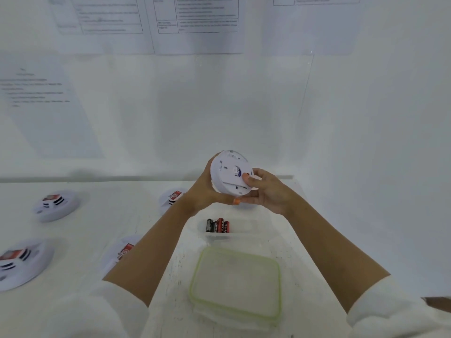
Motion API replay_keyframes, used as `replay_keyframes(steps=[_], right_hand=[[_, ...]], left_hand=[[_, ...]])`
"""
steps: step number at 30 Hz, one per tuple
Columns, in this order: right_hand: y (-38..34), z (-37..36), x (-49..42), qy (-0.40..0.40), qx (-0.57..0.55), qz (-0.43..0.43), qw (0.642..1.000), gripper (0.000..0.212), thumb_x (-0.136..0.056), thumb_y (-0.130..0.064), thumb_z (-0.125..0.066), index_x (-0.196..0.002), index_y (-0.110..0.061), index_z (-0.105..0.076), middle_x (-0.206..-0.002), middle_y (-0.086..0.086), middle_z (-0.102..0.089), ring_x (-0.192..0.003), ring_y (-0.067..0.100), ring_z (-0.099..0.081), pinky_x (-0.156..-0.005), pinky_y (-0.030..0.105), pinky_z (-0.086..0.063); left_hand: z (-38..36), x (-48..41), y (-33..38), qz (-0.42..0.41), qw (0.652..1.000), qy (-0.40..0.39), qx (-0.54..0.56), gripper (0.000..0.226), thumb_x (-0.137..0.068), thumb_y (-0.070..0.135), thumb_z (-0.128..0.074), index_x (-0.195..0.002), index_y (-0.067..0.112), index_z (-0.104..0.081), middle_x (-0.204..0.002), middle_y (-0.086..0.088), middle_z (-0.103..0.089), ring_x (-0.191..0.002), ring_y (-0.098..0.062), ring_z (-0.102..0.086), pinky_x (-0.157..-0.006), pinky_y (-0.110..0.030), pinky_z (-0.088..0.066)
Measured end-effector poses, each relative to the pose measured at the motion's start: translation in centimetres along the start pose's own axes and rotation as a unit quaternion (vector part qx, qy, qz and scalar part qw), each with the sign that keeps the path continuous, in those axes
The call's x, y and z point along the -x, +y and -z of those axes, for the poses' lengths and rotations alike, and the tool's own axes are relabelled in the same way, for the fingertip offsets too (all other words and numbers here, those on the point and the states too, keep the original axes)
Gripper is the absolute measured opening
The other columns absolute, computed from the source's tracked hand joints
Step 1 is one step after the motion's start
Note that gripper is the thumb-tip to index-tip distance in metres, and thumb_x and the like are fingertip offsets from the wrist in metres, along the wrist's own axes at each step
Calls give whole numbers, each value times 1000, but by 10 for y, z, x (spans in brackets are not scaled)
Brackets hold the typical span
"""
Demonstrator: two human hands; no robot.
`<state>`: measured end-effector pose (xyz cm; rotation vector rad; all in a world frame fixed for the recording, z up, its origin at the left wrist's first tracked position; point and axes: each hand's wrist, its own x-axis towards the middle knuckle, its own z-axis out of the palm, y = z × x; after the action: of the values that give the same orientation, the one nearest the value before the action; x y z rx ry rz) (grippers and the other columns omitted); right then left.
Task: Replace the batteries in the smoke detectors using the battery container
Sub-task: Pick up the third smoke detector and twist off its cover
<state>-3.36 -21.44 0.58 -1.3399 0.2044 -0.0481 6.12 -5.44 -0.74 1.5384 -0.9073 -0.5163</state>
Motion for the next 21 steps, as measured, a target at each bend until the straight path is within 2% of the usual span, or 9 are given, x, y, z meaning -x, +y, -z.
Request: replay_keyframes(steps=[2,4,8,11,16,21], right_hand=[[0,0,0,29,20,5,999,30,-85,-18,-63,-108,-11,-48,-100,11,-65,-80,29,-67,-73,36,-59],[1,-2,1,54,54,14,997,35,-84,-17,-65,-110,-10,-45,-103,14,-65,-79,30,-67,-69,36,-59],[5,-7,0,71,91,21,993,36,-83,-17,-67,-109,-11,-43,-105,15,-64,-78,32,-66,-68,35,-60],[6,-11,-1,75,90,22,993,39,-82,-18,-68,-110,-10,-42,-104,13,-64,-77,31,-66,-67,34,-59],[5,-14,0,70,101,23,992,41,-82,-18,-68,-111,-9,-41,-106,15,-63,-74,28,-67,-67,34,-59],[5,-12,0,62,117,26,991,42,-82,-19,-68,-112,-10,-41,-113,16,-61,-82,31,-67,-71,37,-59]], left_hand=[[3,5,-2,-21,999,45,-21,116,-52,4,-88,-141,35,-20,-133,7,-44,-123,-12,-44,-92,-29,-49],[7,10,-2,-38,996,54,-62,120,-47,18,-91,-139,45,-19,-132,5,-44,-122,-11,-45,-95,-31,-47],[7,11,-2,-45,994,41,-92,118,-47,3,-90,-137,35,-22,-126,15,-43,-113,8,-46,-83,-16,-50],[6,11,-6,-53,991,44,-112,115,-43,13,-89,-135,35,-23,-130,16,-38,-120,5,-41,-90,-14,-46],[7,9,-12,-56,992,52,-101,118,-43,9,-88,-138,28,-21,-127,21,-39,-117,6,-43,-89,-16,-48],[9,8,-12,-61,992,50,-101,118,-40,19,-90,-137,32,-24,-134,7,-42,-122,-5,-44,-93,-25,-50]])
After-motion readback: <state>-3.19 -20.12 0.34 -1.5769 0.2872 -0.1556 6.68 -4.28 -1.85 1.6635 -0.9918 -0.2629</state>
